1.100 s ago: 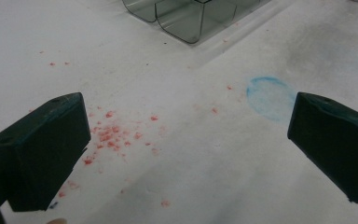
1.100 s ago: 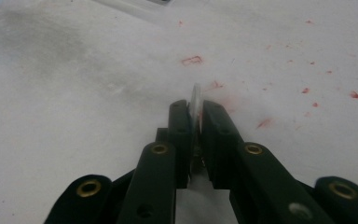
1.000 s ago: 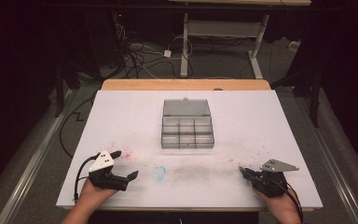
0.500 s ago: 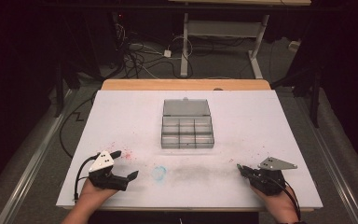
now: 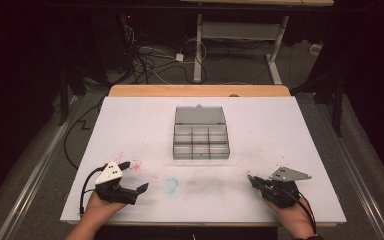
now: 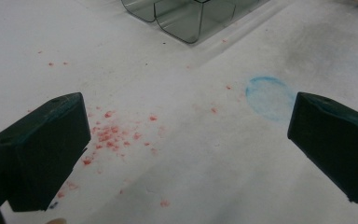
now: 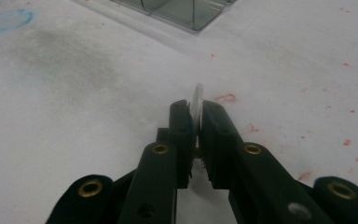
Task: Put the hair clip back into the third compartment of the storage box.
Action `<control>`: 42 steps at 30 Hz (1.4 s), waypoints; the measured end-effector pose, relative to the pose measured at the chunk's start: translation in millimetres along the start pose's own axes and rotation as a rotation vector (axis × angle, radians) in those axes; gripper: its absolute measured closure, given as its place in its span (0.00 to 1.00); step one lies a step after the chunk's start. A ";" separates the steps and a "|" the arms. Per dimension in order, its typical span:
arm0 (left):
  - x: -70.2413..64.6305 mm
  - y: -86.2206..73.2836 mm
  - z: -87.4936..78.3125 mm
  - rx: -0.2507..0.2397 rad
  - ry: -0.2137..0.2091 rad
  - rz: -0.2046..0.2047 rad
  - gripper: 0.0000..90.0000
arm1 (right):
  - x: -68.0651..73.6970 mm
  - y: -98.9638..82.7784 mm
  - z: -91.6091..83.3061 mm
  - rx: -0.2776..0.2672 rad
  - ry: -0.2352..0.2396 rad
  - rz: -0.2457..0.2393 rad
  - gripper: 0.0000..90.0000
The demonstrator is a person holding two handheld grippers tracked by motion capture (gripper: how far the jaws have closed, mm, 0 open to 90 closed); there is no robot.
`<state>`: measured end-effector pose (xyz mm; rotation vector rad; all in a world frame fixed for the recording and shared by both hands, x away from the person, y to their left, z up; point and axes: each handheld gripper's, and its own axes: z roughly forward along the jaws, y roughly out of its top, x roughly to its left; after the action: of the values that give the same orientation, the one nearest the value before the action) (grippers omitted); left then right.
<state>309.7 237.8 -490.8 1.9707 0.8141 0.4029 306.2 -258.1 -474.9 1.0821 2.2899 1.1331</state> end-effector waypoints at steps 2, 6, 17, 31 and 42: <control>0.0 0.0 0.0 0.000 0.000 0.000 0.00 | 2.1 1.0 1.0 0.001 0.004 0.000 0.93; 0.0 0.0 0.1 0.001 -0.001 0.000 0.00 | 5.9 3.0 3.8 0.001 0.017 -0.008 0.93; -0.1 0.1 0.1 0.001 -0.002 0.002 0.00 | 19.7 10.5 13.0 0.001 0.064 -0.032 0.93; -0.5 0.1 0.2 0.002 0.001 0.004 0.00 | 24.5 26.6 24.9 -0.023 0.074 -0.040 0.93; 0.1 -0.2 -0.3 -0.003 -0.001 0.000 0.00 | 24.1 52.8 38.1 -0.065 0.076 -0.058 0.93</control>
<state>309.5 238.2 -490.8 1.9680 0.8117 0.4027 339.0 -199.8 -456.1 0.9580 2.3097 1.2365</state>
